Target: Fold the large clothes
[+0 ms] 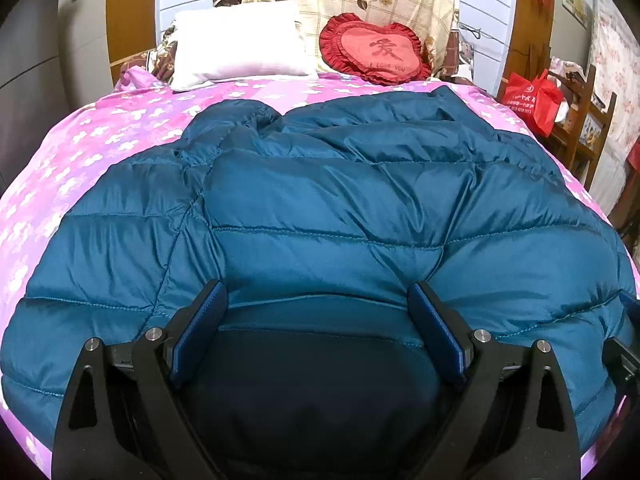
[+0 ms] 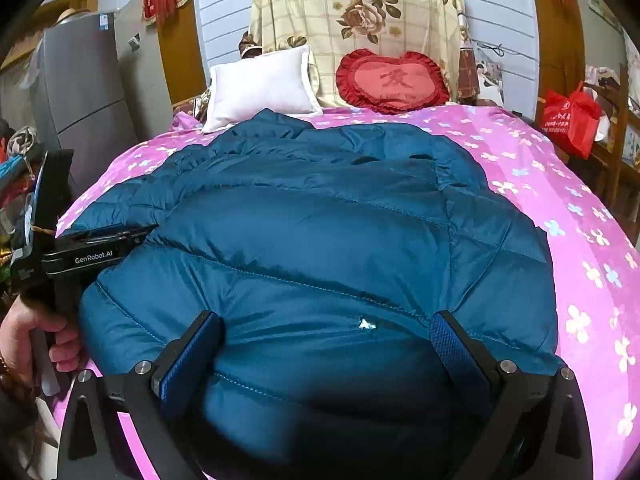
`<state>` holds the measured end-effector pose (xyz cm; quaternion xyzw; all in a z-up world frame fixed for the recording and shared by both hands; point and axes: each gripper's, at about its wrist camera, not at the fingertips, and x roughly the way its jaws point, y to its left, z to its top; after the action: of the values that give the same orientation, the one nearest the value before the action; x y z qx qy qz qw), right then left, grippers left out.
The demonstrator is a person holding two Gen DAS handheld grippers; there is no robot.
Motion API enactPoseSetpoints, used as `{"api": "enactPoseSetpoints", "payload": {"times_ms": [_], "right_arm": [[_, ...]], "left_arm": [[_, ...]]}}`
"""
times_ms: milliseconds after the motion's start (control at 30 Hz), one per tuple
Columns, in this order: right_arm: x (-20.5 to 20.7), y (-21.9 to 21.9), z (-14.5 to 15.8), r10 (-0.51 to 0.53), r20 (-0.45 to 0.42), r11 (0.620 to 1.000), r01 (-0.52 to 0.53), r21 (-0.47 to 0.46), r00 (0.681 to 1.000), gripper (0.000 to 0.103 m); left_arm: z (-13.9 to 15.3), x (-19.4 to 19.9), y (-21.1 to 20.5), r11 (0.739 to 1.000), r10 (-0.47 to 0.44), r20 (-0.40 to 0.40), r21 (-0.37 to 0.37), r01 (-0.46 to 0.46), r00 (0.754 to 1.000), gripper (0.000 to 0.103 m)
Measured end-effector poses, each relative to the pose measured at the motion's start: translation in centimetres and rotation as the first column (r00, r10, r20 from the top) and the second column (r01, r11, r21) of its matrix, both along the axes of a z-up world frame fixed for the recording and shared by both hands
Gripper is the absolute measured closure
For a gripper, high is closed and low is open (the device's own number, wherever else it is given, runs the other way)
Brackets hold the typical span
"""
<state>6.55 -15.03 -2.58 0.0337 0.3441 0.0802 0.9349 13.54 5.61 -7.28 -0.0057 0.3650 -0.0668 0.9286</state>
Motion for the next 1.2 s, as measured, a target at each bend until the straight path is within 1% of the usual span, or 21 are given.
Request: {"api": "enactPoseSetpoints", "payload": {"times_ms": [133,200,267,400,433,1200], "right_arm": [[0.2,-0.2,-0.2,0.009,0.0,1.0,-0.009,0.01,1.0,0.0],[0.3,-0.4,-0.3,0.013,-0.006,1.0,-0.012,0.025,1.0,0.0],[0.3,-0.4,-0.4,0.013,-0.008,1.0,-0.013,0.023,1.0,0.0],[0.4,-0.4,-0.4,0.013,-0.009,1.0,-0.013,0.027,1.0,0.0],[0.4,-0.3,-0.4,0.013,-0.01,1.0,-0.013,0.026,1.0,0.0],[0.4,-0.3,-0.5,0.016,-0.011,1.0,-0.016,0.014,1.0,0.0]], "left_arm": [[0.1,-0.1,0.1,1.0,0.004,0.004,-0.01,-0.004,1.0,0.009],[0.1,-0.3,0.1,1.0,0.014,0.007,-0.011,-0.013,1.0,0.006],[0.2,-0.4,0.3,0.999,0.03,0.012,-0.015,-0.03,0.999,0.0],[0.2,-0.3,1.1,0.997,0.019,0.006,-0.074,-0.019,1.0,0.001],[0.2,-0.3,1.2,0.997,0.018,0.007,-0.079,-0.017,1.0,0.001],[0.4,-0.4,1.2,0.996,0.018,0.009,-0.082,-0.017,1.0,0.0]]}}
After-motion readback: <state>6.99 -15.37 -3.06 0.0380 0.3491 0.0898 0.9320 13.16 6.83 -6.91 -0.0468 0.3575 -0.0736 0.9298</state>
